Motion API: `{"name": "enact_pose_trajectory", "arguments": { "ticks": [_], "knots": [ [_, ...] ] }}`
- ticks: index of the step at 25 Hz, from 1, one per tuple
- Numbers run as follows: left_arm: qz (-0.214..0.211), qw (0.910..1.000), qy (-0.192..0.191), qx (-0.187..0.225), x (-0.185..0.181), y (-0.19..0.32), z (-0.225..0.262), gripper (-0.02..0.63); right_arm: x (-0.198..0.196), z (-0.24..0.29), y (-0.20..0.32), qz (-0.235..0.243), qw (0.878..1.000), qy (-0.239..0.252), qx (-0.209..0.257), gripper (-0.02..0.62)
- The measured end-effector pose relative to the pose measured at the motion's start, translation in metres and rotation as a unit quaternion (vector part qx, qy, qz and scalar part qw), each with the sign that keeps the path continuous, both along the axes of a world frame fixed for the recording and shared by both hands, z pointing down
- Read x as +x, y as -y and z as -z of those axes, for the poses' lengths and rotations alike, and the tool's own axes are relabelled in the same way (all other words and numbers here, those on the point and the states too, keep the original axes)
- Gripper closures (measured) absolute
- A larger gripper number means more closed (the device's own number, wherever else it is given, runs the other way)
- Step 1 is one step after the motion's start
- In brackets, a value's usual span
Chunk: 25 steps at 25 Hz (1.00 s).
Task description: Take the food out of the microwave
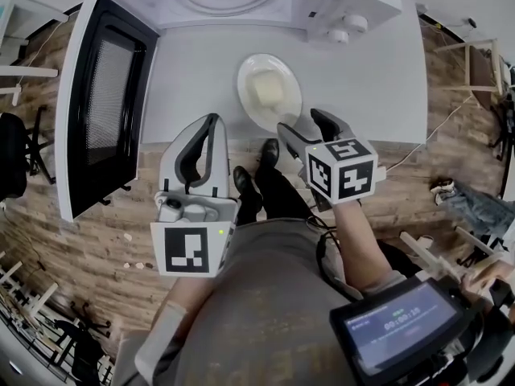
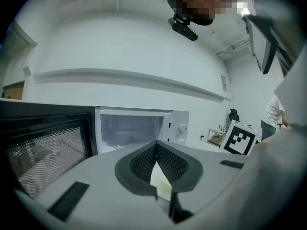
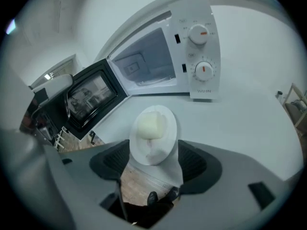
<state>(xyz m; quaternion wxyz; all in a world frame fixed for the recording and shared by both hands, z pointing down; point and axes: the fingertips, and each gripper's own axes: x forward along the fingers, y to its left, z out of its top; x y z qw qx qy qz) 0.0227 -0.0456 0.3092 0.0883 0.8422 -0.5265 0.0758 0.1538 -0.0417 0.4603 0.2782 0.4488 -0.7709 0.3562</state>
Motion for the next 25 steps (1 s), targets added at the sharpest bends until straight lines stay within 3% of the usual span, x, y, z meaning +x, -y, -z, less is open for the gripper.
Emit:
{"name": "enact_pose_trajectory", "arguments": {
  "ticks": [4, 7, 10, 13, 19, 25],
  "knots": [
    [-0.007, 0.9996, -0.015, 0.023, 0.0, -0.005, 0.023, 0.598, -0.011, 0.057, 0.002, -0.016, 0.994, 0.039, 0.103, 0.309],
    [-0.012, 0.9987, -0.02, 0.046, 0.001, -0.008, 0.044, 0.598, -0.028, 0.115, -0.003, -0.015, 0.976, 0.063, 0.209, 0.418],
    [-0.013, 0.9974, -0.023, 0.067, 0.001, -0.014, 0.063, 0.598, -0.044, 0.165, -0.013, -0.019, 0.955, 0.075, 0.286, 0.518],
    [-0.009, 0.996, -0.026, 0.084, -0.002, -0.021, 0.077, 0.598, -0.064, 0.204, -0.021, -0.01, 0.936, 0.075, 0.344, 0.56],
    [-0.004, 0.9914, -0.031, 0.127, -0.002, -0.036, 0.11, 0.598, -0.085, 0.253, -0.037, 0.007, 0.908, 0.047, 0.417, 0.572],
    [-0.011, 0.9893, -0.029, 0.142, -0.001, -0.055, 0.123, 0.598, -0.091, 0.265, -0.052, 0.004, 0.9, 0.04, 0.434, 0.588]
  ]
}}
